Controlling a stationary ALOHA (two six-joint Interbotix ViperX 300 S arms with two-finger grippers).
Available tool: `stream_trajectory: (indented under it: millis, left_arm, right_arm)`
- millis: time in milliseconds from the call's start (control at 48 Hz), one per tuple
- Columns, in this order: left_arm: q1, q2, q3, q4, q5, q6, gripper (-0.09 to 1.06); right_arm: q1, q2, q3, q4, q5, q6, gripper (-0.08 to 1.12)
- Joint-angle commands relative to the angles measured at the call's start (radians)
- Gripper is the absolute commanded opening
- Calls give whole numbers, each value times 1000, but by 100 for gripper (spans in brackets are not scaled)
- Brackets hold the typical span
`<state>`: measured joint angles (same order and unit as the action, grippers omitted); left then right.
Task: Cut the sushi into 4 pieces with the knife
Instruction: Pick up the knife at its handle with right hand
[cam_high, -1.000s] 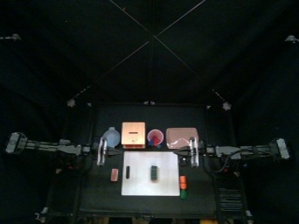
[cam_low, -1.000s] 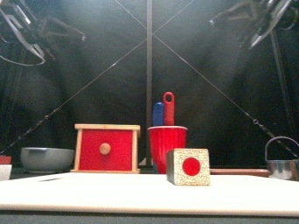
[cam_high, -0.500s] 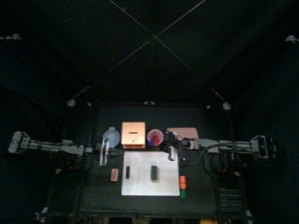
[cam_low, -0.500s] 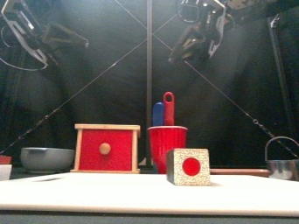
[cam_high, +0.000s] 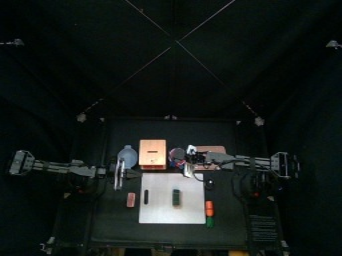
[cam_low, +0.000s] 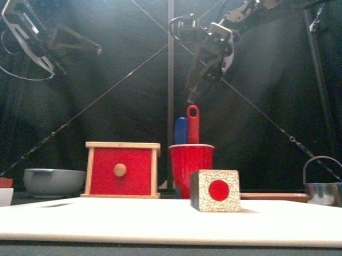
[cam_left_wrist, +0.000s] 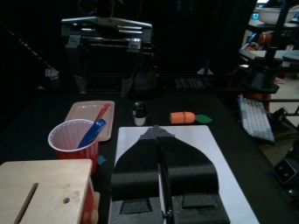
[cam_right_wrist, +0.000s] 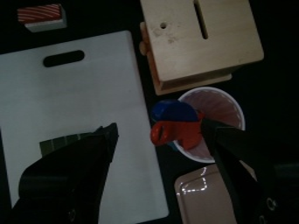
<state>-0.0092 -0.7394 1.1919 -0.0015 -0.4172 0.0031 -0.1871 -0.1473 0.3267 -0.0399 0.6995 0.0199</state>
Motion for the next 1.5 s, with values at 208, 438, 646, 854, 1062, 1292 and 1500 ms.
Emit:
stream_trajectory:
  millis: [208, 438, 646, 854, 1062, 1292, 1500]
  left_arm:
    - [5, 5, -8, 0, -9, 0, -2]
    - [5, 5, 0, 0, -9, 0, -2]
    - [5, 5, 3, 0, -9, 2, -2]
    - [5, 5, 8, 0, -9, 2, -2]
    - [5, 3, 11, 0, -9, 2, -2]
    - [5, 5, 12, 0, -9, 2, -2]
    - [5, 5, 12, 2, -9, 2, -2]
  right_arm:
    - [-5, 140, -215, -60, 279, -5, 103]
    - [2, 249, -336, -124, 457, -14, 103]
    - [-2, 305, -403, -156, 528, -20, 103]
    - [-5, 337, -442, -160, 572, -32, 103]
    - [-6, 370, -457, -161, 612, -51, 103]
    - [-17, 387, -462, -161, 627, -67, 102]
    - [-29, 408, -488, -161, 634, -74, 99]
